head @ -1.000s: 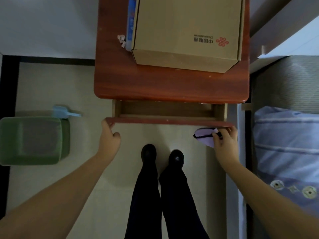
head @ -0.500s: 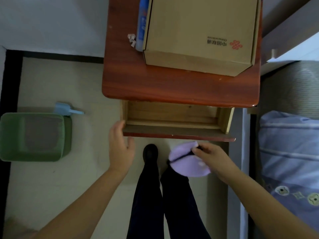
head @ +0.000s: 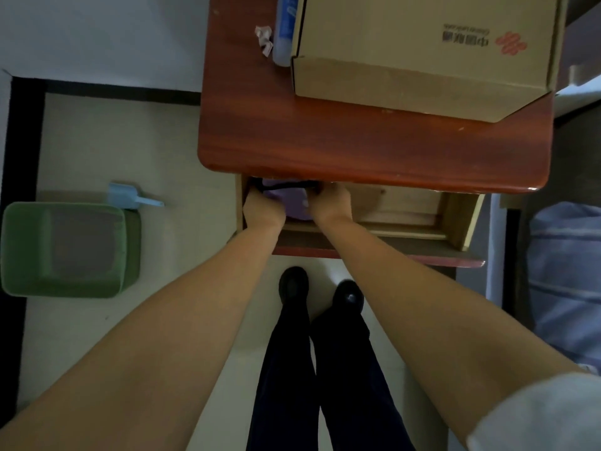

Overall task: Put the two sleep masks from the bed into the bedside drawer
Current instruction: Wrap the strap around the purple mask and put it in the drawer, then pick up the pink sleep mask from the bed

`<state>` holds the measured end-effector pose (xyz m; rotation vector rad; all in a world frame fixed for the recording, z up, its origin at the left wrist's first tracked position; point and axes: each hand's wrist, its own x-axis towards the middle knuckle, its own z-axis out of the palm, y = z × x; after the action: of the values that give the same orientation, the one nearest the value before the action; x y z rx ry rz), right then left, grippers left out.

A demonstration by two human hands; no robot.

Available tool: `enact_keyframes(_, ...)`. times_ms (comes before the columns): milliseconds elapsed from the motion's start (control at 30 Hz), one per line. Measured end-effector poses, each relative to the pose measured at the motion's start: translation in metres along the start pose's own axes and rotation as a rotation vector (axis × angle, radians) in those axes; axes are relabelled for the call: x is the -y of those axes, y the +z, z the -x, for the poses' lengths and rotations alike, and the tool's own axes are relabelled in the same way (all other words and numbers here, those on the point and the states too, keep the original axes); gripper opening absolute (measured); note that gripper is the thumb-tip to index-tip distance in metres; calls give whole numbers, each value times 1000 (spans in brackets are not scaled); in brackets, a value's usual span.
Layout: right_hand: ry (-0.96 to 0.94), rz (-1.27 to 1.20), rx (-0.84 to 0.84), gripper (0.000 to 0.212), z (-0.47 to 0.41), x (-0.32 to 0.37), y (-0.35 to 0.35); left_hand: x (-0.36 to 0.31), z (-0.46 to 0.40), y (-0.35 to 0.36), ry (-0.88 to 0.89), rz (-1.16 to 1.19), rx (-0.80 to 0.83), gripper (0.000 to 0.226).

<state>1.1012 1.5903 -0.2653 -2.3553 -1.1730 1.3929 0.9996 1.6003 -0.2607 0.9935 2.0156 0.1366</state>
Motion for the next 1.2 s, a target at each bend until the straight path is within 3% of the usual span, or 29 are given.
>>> enact_keyframes(200, -9, 66, 32, 27, 24, -4, -29, -11, 13, -6, -235, 177, 124, 37)
enact_keyframes(300, 93, 1, 44, 40, 69, -22, -79, -23, 54, -29, -197, 30, 172, 26)
enact_keyframes(400, 67, -33, -52, 44, 124, -37, -140, -49, 118, -48, 133, -214, 221, 29)
enact_keyframes(533, -38, 188, -414, 47, 171, -65, -223, -118, 192, -35, 641, -453, 311, 31)
enact_keyframes(633, 35, 301, -602, 49, 185, -99, -284, -184, 237, -4, 1003, -603, 321, 36)
enact_keyframes(767, 182, 233, -704, 48, 197, -173, -359, -257, 295, 63, 1291, -779, 382, 38)
enact_keyframes(967, 409, 110, -717, 50, 185, -321, -446, -330, 353, 227, 1467, -933, 488, 39)
enact_keyframes(1033, 472, 70, -685, 49, 167, -374, -468, -351, 363, 296, 1438, -942, 563, 39)
enact_keyframes(1200, 547, 47, -597, 48, 99, -481, -506, -396, 375, 464, 1165, -861, 728, 35)
